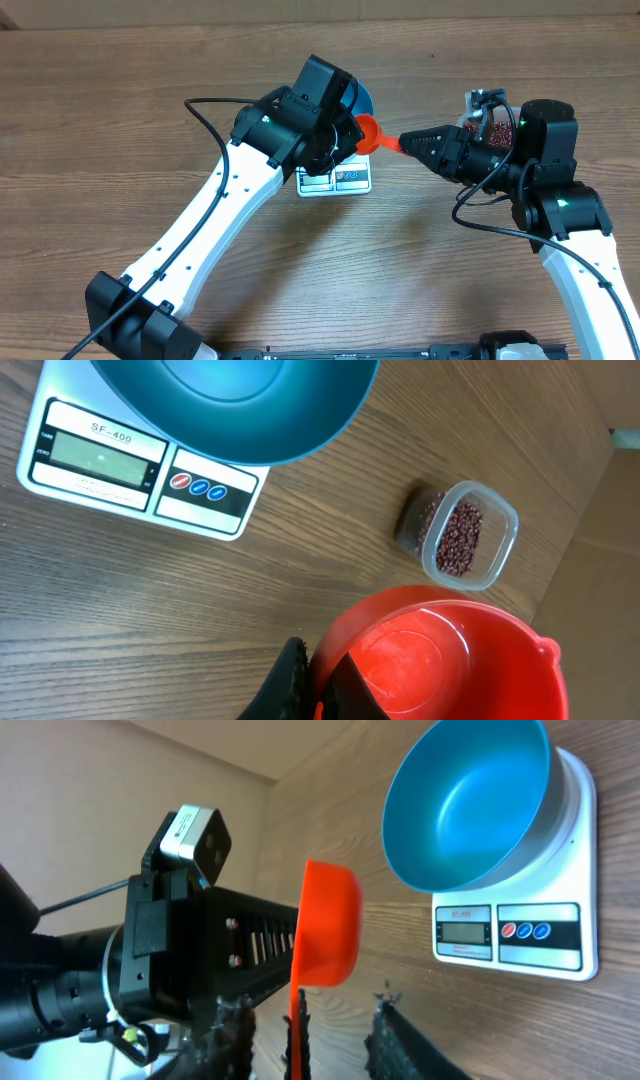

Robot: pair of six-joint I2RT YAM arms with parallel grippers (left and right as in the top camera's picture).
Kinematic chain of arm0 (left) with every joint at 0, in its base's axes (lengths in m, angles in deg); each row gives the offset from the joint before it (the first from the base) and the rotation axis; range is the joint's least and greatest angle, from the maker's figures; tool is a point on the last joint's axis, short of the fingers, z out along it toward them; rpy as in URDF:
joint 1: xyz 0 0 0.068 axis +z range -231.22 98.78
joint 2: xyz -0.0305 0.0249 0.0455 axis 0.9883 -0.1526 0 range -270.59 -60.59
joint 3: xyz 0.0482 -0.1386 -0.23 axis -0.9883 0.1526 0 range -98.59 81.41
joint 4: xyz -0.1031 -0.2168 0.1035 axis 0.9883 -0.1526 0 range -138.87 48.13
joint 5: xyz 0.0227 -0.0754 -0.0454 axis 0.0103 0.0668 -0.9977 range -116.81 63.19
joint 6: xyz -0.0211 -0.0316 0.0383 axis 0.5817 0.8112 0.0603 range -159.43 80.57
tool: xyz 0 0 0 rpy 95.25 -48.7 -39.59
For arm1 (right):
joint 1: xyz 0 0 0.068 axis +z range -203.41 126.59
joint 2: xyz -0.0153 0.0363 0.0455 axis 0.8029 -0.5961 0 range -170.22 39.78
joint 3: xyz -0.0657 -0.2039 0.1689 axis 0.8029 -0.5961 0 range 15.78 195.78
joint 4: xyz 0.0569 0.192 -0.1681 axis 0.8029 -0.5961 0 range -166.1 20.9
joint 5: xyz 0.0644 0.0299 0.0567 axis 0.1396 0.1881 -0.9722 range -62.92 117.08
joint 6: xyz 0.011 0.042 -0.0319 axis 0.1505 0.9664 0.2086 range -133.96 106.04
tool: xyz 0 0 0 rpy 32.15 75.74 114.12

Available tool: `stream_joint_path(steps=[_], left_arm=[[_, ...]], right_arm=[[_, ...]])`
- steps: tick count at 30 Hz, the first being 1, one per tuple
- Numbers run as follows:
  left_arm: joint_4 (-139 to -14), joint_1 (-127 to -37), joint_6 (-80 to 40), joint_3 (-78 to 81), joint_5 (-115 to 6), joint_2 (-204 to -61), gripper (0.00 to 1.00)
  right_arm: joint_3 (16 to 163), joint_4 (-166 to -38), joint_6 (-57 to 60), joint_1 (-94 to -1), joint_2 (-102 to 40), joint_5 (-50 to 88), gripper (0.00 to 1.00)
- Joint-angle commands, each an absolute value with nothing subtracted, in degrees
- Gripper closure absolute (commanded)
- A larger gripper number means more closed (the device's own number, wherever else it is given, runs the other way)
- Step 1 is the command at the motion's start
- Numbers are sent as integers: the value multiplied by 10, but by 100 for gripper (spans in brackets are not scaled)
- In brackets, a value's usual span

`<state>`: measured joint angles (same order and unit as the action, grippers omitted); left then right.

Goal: Scoop item into bowl and weigh 150g on scale
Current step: 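Reach the right gripper to the scoop handle and grasp it from the left gripper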

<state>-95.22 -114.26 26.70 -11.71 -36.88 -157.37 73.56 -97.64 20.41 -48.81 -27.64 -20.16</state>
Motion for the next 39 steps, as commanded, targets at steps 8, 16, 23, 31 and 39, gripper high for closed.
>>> stream_joint_path(steps=[8, 16, 23, 31, 39], left_arm=[[-946, -1146, 279, -116, -369, -1578, 96], [-945, -1147, 279, -116, -372, -1578, 96], [-945, -1147, 279, -116, -389, -1578, 96], [-945, -1147, 279, -116, -391, -1578, 96], [-945, -1147, 268, -116, -404, -1578, 96]], right_arm=[[743, -969, 203, -468, -275, -212, 67], [743, -953, 208, -454, -275, -210, 74], [743, -948, 212, -454, -285, -209, 75], [743, -947, 212, -453, -300, -210, 80], [743, -939, 213, -452, -301, -211, 82]])
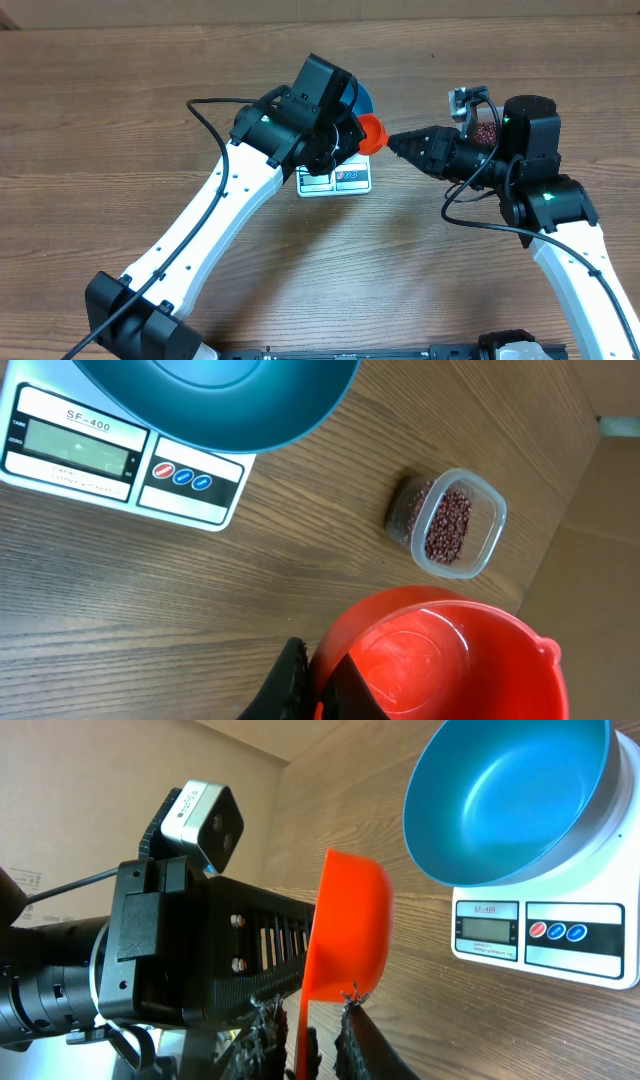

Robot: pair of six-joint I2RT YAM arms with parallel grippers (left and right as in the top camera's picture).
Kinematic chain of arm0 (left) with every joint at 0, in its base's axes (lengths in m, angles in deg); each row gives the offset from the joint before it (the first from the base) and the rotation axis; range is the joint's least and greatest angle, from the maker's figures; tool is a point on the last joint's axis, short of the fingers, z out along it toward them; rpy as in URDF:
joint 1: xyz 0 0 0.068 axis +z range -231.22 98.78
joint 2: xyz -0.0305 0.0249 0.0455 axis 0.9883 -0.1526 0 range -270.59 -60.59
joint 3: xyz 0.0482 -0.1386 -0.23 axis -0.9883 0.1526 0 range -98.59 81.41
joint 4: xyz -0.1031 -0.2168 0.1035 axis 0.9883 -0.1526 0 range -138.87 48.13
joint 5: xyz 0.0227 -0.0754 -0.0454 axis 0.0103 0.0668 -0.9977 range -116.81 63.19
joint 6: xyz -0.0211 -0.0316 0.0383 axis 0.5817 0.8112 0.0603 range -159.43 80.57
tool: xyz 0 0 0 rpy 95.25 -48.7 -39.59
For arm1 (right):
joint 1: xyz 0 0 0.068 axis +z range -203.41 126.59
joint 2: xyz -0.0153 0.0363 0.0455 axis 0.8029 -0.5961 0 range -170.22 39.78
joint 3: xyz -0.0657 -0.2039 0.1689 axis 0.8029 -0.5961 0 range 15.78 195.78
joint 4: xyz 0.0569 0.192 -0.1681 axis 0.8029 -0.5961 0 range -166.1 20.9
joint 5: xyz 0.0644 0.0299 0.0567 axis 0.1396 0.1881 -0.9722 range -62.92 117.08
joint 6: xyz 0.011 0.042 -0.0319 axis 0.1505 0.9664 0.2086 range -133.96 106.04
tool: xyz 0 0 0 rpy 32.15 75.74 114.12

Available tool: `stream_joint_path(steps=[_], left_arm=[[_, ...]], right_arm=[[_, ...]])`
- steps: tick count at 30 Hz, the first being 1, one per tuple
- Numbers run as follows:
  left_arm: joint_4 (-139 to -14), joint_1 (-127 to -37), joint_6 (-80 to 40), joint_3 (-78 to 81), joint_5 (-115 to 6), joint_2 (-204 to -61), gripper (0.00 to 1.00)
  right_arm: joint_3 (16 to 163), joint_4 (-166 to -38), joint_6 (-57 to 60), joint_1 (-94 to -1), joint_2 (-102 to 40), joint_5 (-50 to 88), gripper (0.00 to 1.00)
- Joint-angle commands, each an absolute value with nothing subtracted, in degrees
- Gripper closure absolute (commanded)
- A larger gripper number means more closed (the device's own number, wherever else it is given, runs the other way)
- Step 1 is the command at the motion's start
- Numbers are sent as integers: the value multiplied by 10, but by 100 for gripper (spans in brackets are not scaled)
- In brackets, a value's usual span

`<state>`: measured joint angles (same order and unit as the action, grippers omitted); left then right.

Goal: Scoop item into bowl and weigh 150g on scale
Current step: 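Reach the right gripper to the scoop handle and grasp it from the left gripper, then release the scoop from the left gripper and carry it right toward the bean tub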

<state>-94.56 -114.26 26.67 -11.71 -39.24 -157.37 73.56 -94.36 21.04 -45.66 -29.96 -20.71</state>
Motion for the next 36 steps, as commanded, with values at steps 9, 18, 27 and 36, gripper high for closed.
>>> stream_joint_path(steps=[9, 18, 27, 36], left_arm=[[-945, -1147, 268, -116, -404, -1578, 96], [-945, -1147, 268, -116, -403, -1578, 73], [-945, -1136, 252, -116, -382, -1578, 0], [-942, -1038, 83, -118, -369, -1576, 0]], right_arm=[[743, -936, 217, -452, -301, -211, 91], [743, -936, 217, -452, -301, -210, 96], [743, -945, 213, -460, -301, -177, 96], [744, -997, 105, -540, -301, -141, 96]])
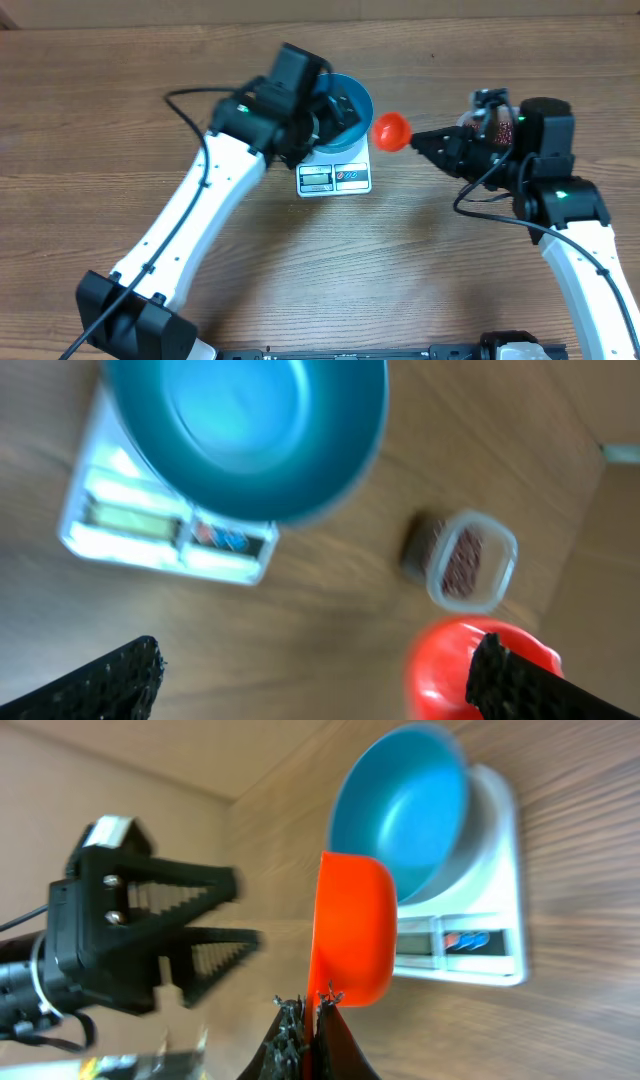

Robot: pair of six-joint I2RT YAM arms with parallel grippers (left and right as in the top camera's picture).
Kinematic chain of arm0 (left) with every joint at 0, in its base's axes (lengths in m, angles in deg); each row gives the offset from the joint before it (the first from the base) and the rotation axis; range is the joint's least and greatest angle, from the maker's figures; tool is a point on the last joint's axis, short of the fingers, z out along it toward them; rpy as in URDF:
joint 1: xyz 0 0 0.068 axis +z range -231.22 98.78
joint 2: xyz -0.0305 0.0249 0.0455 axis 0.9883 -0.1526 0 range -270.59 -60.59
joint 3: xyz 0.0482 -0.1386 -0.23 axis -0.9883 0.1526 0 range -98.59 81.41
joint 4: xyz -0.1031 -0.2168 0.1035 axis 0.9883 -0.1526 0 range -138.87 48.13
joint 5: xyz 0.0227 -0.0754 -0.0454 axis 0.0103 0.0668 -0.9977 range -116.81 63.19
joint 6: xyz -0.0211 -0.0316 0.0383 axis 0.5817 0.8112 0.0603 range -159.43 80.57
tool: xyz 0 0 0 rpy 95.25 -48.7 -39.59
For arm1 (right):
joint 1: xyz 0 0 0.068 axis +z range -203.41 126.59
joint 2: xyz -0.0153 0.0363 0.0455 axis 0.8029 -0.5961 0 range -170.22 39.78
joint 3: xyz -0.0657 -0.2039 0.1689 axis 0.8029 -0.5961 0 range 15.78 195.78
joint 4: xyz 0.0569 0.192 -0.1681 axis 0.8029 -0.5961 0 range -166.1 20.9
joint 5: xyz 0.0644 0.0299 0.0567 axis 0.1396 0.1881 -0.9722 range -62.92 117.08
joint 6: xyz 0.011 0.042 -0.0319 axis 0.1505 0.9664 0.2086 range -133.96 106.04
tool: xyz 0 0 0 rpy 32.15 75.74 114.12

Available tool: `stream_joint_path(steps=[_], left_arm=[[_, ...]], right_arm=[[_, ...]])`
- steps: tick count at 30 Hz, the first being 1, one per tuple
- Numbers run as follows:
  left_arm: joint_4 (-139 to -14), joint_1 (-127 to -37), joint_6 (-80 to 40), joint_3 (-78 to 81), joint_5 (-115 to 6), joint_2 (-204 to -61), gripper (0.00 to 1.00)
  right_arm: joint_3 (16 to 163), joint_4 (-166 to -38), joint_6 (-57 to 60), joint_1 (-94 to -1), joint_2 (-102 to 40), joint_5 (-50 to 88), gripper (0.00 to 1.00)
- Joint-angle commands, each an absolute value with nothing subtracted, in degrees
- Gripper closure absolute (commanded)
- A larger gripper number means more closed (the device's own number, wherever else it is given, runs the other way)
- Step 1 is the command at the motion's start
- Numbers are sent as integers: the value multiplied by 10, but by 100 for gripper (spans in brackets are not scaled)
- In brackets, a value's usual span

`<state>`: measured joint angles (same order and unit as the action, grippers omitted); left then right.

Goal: Scoop item into bowl and weigh 150g on scale
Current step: 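Release the scoop from the left gripper and carry it right toward the bean tub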

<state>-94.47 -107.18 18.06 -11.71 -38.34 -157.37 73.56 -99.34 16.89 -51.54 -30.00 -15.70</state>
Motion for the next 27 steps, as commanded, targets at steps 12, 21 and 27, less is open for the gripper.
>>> stream_joint_path(steps=[12, 21, 27], left_arm=[[-947, -921, -201, -118, -374, -1572, 0], [-925, -917, -242, -125, -374, -1572, 0], [-920, -917, -247, -125, -398, -1572, 1]], right_arm=[[780, -1193, -22, -628, -291, -34, 96], [1029, -1365, -38, -627, -329, 153, 96], [1139, -1404, -60, -627, -401, 185, 96]])
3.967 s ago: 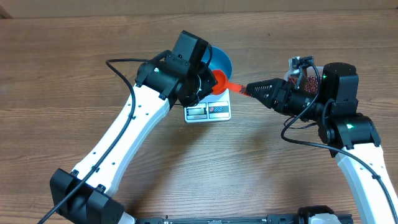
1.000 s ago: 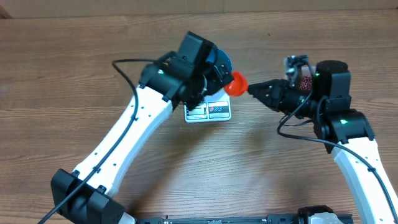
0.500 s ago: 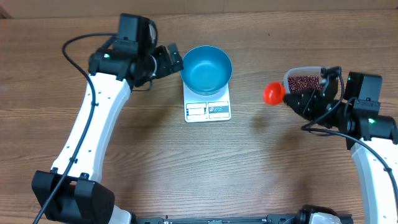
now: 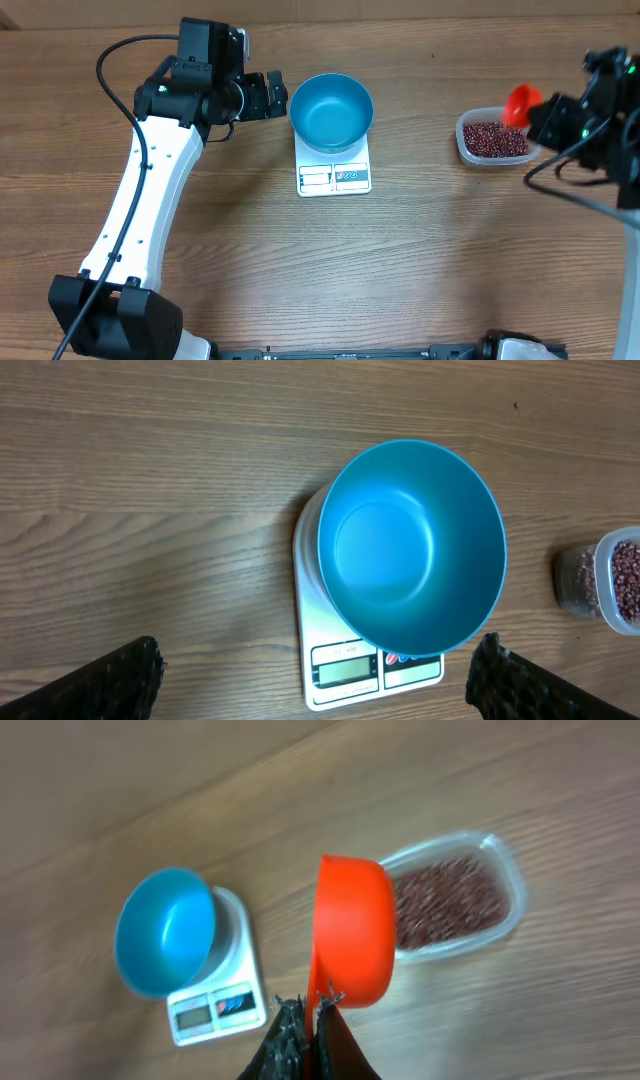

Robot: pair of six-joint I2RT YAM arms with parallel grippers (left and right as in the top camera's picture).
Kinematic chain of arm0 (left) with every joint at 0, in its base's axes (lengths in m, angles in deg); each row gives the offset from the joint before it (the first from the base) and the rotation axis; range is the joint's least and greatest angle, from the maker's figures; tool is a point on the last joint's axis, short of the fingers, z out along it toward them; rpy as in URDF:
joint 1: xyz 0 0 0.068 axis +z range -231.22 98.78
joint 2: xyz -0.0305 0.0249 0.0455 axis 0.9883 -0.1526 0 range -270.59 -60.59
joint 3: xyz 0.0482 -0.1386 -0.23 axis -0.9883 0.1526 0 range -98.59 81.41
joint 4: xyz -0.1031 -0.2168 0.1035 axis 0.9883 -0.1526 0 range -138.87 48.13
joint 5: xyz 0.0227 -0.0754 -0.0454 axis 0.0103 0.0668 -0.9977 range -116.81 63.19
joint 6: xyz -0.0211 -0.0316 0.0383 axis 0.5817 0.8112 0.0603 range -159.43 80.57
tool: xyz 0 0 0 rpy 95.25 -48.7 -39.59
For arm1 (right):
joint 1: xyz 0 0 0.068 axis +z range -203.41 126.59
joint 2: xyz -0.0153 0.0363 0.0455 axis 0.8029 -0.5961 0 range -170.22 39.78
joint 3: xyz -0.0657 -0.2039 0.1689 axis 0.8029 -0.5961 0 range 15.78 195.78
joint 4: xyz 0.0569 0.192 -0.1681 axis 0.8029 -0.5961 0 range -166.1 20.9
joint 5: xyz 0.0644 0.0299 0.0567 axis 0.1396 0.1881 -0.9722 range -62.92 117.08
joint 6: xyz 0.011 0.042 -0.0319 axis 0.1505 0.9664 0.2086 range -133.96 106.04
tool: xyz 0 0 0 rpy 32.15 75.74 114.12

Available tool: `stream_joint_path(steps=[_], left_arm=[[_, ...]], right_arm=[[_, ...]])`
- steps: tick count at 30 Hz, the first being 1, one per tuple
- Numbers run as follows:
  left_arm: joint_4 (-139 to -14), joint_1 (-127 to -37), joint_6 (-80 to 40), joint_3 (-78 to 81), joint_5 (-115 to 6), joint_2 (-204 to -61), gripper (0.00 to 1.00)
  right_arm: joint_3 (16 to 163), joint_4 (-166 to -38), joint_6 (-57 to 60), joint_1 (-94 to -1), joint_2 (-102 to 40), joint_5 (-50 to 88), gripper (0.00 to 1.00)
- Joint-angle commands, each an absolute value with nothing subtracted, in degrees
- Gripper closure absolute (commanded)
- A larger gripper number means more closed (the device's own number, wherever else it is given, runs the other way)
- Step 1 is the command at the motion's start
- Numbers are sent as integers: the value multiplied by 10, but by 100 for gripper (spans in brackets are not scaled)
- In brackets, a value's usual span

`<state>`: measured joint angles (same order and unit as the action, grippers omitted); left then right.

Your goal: Scoop item into bowl and weigh 150g on scale

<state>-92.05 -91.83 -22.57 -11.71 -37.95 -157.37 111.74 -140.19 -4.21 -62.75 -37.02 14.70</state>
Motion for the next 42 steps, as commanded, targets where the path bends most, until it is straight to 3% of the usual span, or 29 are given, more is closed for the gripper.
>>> stream_joint_path(steps=[1, 11, 14, 18, 22, 24, 33, 42], left_arm=[[-920, -918, -258, -125, -414, -1572, 3], [-988, -996, -306, -124, -418, -1572, 21], [-1014, -1044, -272, -120, -375, -1572, 25], [-996, -1105, -202, -79, -340, -1572, 39], [-937, -1147, -121, -16, -303, -1572, 80], [-894, -1163, -90, 20, -289, -1572, 96], [-733, -1199, -24, 115, -227, -1589, 96], [-691, -1200, 13, 118, -206, -1647, 96]], right_arm=[[1140, -1400, -60, -627, -409, 185, 96], [1140, -1400, -68, -627, -434, 185, 96], [1140, -1405, -68, -627, -434, 185, 96], [1140, -1405, -68, -627, -435, 185, 96], [1140, -1406, -67, -627, -436, 185, 96], [1140, -1406, -66, -627, -436, 185, 96], [1137, -1406, -66, -627, -436, 182, 96], [1135, -1408, -66, -627, -437, 180, 96]])
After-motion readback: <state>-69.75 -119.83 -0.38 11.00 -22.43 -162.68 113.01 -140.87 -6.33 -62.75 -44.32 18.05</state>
